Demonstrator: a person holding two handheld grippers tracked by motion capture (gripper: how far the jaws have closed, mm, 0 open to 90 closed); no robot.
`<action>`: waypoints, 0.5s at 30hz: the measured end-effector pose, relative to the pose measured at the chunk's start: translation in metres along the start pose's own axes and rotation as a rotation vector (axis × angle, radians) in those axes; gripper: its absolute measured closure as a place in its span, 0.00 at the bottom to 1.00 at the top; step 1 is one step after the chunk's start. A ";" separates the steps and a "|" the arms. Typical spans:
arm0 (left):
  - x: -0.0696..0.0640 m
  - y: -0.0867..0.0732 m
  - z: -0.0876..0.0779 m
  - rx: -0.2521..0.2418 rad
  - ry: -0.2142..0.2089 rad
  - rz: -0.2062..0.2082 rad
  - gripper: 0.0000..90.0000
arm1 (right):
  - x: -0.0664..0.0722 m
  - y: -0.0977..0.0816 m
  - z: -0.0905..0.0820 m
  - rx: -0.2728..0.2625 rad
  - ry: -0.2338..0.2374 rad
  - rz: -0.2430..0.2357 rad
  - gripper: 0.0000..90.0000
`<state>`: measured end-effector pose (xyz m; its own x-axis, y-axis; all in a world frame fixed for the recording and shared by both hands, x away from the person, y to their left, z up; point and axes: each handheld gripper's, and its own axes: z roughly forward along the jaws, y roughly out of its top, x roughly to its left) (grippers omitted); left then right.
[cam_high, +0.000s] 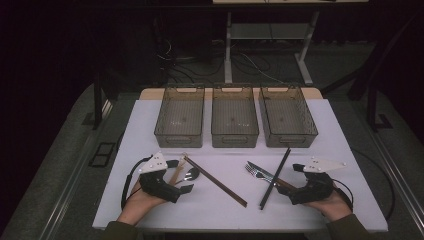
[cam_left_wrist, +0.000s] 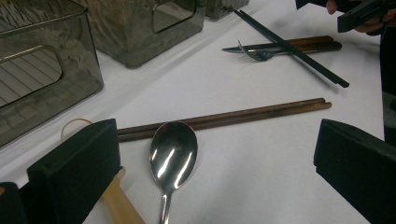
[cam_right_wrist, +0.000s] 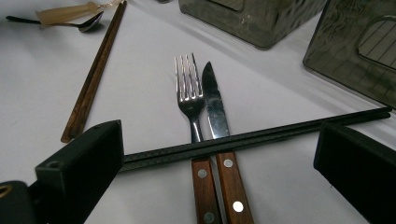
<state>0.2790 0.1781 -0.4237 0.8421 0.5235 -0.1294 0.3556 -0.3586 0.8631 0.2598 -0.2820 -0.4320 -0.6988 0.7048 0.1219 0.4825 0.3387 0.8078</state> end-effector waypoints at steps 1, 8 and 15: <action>0.000 0.000 0.000 -0.001 0.000 -0.001 0.00 | 0.000 0.000 -0.001 -0.001 -0.004 0.002 0.02; 0.000 -0.001 -0.001 -0.005 -0.001 -0.016 0.00 | -0.002 0.002 -0.002 -0.002 -0.001 0.012 0.02; -0.002 -0.003 -0.006 -0.009 0.004 -0.025 0.00 | -0.004 0.005 0.001 -0.004 0.008 0.023 0.02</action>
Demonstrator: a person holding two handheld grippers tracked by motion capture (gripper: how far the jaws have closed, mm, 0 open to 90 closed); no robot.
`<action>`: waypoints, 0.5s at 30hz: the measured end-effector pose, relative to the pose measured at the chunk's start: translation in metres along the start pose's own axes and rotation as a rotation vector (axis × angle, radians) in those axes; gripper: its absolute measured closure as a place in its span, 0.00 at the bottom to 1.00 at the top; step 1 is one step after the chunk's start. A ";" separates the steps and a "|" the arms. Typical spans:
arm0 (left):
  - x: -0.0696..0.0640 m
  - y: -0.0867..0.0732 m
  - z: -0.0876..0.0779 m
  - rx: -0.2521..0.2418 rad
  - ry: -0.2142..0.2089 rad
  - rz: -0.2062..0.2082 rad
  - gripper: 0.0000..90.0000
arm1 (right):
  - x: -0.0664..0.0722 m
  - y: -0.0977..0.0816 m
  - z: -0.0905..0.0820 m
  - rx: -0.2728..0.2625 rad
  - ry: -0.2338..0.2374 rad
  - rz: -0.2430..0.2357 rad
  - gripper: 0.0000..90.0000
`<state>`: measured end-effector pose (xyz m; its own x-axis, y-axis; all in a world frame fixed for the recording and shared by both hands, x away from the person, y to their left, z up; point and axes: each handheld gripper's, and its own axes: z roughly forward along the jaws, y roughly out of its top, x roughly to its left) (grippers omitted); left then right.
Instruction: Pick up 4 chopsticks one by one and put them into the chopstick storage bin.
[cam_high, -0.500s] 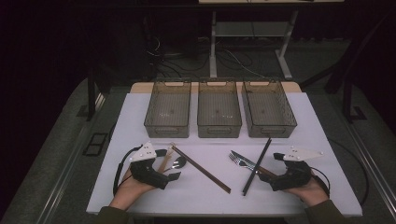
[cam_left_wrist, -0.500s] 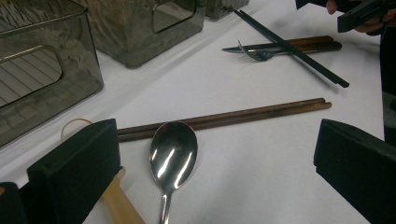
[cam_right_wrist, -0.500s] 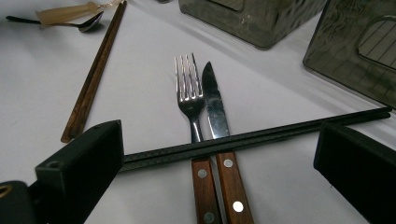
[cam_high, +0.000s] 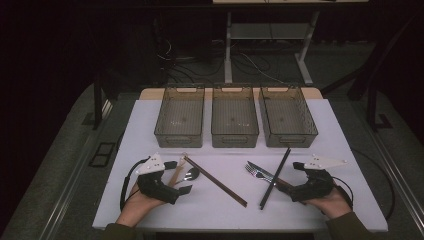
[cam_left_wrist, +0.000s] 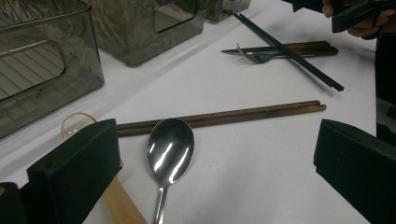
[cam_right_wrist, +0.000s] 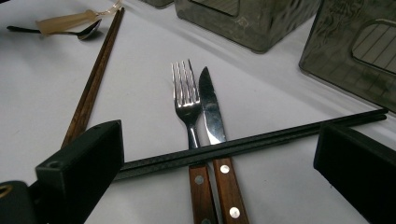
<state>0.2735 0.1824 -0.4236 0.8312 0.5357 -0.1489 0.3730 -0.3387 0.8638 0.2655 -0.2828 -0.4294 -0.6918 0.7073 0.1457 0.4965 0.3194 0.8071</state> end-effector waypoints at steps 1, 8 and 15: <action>0.000 0.000 -0.001 -0.004 0.002 -0.002 0.00 | 0.000 0.000 0.001 0.001 0.000 0.001 0.02; 0.001 -0.001 -0.003 -0.016 0.002 -0.011 0.00 | 0.001 0.003 0.000 0.007 0.002 -0.003 0.07; 0.002 -0.001 -0.004 -0.022 -0.004 -0.016 0.00 | 0.002 0.009 0.000 0.023 0.030 0.033 0.33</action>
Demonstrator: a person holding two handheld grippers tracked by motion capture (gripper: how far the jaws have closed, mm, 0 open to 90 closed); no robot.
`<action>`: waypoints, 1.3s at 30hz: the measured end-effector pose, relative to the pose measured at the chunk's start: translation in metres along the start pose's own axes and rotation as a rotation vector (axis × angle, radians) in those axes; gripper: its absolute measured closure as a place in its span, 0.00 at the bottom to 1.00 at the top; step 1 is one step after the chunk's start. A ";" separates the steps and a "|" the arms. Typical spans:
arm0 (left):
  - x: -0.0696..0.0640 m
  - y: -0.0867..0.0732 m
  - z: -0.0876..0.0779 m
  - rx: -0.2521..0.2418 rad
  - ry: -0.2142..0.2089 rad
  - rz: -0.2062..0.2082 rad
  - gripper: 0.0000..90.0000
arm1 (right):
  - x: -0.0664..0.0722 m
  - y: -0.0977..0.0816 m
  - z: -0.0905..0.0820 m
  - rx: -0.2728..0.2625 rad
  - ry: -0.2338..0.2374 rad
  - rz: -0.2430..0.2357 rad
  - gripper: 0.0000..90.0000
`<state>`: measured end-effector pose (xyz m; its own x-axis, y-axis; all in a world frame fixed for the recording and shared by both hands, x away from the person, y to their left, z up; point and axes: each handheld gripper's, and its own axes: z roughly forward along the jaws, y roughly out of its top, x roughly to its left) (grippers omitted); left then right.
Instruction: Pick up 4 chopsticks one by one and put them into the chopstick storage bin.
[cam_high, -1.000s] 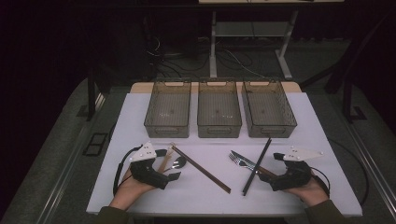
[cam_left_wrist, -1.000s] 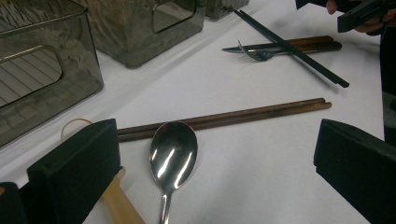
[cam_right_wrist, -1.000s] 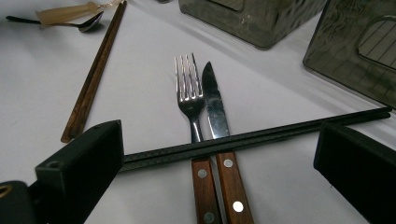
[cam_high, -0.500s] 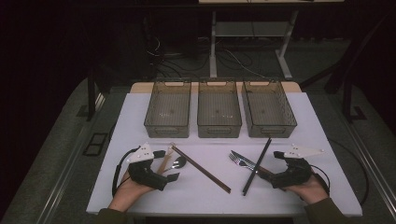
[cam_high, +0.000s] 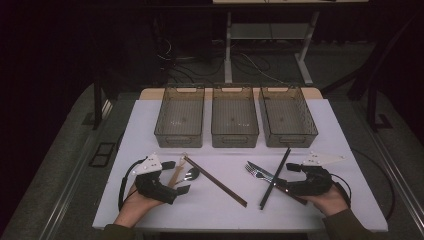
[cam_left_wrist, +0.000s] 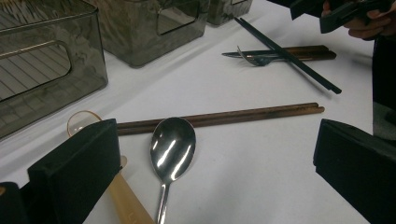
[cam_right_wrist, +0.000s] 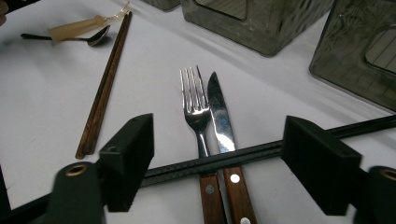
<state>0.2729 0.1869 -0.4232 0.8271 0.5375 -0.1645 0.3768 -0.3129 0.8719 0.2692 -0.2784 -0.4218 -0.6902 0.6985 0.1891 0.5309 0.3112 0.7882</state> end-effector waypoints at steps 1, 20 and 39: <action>0.000 0.000 0.000 -0.001 0.001 0.001 0.00 | 0.000 0.000 0.000 0.004 0.003 -0.003 0.37; -0.001 0.000 0.003 -0.004 -0.015 0.002 0.01 | 0.020 0.005 0.020 0.083 0.047 -0.059 0.74; -0.002 0.000 0.004 -0.005 -0.019 0.008 0.02 | 0.045 0.007 0.047 0.204 0.108 -0.164 0.99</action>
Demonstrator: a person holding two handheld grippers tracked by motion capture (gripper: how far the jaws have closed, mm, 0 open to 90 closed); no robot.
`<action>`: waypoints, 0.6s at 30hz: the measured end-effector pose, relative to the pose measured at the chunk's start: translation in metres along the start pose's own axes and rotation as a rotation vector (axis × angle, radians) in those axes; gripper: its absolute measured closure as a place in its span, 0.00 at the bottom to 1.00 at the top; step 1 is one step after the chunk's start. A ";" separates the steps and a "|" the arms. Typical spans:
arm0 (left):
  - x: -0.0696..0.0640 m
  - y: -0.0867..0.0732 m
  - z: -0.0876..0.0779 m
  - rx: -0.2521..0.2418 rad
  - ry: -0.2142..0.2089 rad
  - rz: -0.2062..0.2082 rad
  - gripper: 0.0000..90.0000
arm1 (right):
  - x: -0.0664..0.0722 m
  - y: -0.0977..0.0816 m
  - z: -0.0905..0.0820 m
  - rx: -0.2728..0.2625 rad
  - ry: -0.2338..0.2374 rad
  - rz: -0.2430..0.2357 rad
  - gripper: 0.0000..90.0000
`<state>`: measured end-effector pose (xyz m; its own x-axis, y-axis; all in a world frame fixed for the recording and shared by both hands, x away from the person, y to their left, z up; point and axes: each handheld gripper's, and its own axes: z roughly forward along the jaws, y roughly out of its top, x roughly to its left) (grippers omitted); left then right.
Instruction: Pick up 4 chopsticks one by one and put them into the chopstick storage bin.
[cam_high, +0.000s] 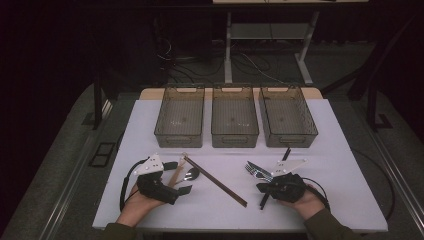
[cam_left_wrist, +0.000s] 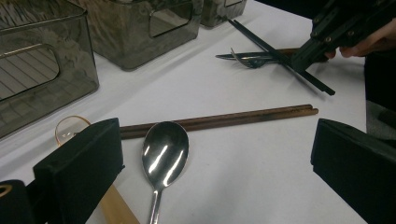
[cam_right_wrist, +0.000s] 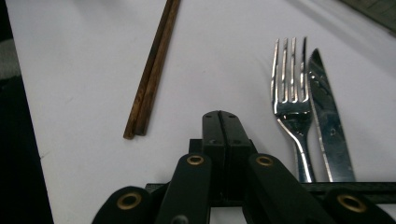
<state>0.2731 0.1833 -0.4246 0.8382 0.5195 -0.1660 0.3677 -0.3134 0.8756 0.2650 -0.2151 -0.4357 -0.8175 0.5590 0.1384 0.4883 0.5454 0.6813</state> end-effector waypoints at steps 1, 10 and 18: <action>0.000 0.000 0.000 -0.001 -0.001 -0.002 0.02 | 0.000 0.000 0.000 0.000 0.000 0.000 0.99; -0.001 0.000 0.000 0.001 -0.004 -0.002 0.02 | 0.005 -0.002 0.005 0.031 0.014 -0.020 0.99; -0.001 0.000 0.000 0.001 -0.005 -0.001 0.02 | 0.008 -0.003 0.006 0.059 0.024 -0.024 0.99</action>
<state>0.2725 0.1828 -0.4242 0.8399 0.5158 -0.1690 0.3686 -0.3134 0.8752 0.2590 -0.2088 -0.4409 -0.8360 0.5304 0.1404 0.4851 0.5947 0.6411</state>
